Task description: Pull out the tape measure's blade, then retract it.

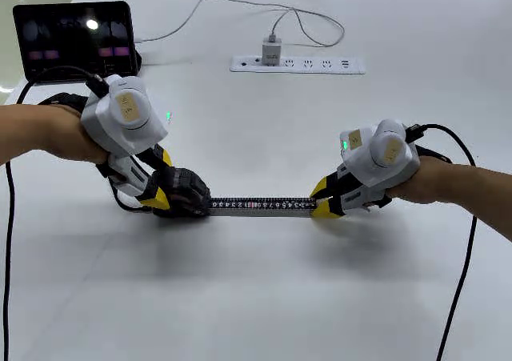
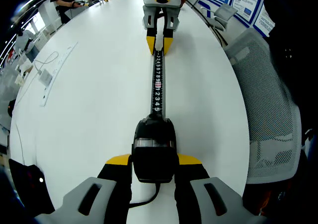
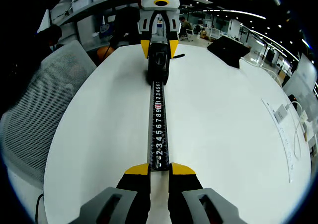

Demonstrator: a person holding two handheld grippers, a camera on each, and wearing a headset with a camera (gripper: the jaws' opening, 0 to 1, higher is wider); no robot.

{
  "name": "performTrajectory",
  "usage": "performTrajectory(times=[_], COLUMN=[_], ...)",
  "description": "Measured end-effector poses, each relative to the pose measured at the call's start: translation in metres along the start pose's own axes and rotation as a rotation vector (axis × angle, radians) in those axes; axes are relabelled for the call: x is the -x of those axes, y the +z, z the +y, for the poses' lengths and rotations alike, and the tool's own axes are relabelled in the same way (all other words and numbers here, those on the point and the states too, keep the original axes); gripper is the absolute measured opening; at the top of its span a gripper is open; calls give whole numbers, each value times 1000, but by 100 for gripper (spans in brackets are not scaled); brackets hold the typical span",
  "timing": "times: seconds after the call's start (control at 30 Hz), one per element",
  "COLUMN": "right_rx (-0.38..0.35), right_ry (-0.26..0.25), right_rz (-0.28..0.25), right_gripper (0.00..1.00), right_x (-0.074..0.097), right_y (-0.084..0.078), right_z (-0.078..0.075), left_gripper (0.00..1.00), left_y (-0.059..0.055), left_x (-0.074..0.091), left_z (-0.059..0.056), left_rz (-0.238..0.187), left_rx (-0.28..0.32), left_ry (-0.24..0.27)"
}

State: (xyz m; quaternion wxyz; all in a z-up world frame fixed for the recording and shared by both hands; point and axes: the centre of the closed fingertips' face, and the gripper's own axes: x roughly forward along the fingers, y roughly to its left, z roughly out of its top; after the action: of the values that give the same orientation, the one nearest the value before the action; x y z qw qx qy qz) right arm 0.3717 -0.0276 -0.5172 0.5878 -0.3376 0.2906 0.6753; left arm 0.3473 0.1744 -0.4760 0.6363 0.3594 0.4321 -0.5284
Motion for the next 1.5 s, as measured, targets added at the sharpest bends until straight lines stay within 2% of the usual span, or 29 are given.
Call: performTrajectory(times=[0.8,1.5], right_rx=[-5,-13], right_ry=[-9,-16], right_rz=[16,41], right_gripper=[9,9], right_x=[13,28], right_y=[-12,-33], right_z=[1,0], left_gripper=[27,27], left_y=[0,1], left_x=[0,-1], left_z=[1,1], left_rz=[2,3], left_rx=[4,7], left_ry=[-2,-5])
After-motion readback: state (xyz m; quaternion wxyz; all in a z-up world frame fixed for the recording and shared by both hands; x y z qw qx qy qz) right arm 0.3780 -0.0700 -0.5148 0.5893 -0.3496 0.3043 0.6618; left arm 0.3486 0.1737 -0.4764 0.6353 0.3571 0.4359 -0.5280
